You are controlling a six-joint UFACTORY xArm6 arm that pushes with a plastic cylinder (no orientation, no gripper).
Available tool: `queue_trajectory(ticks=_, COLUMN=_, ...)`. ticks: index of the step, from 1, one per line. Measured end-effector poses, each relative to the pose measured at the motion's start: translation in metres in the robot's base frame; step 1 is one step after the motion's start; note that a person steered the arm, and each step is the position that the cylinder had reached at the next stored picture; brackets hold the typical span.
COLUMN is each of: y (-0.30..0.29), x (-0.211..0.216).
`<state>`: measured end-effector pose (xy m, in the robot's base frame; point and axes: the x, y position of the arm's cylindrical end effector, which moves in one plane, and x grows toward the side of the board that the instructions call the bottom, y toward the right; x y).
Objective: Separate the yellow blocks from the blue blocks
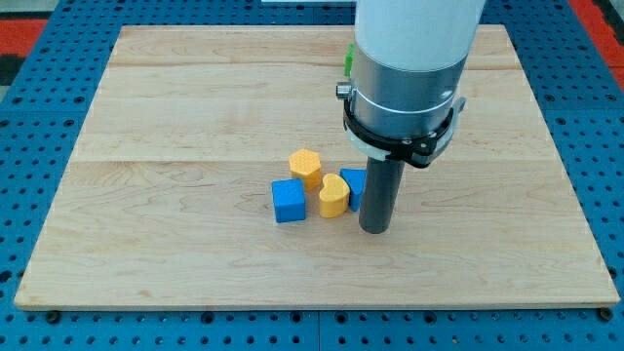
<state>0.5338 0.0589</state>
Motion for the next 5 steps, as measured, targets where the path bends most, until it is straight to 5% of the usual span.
queue_trajectory(ticks=5, y=-0.03, x=-0.044)
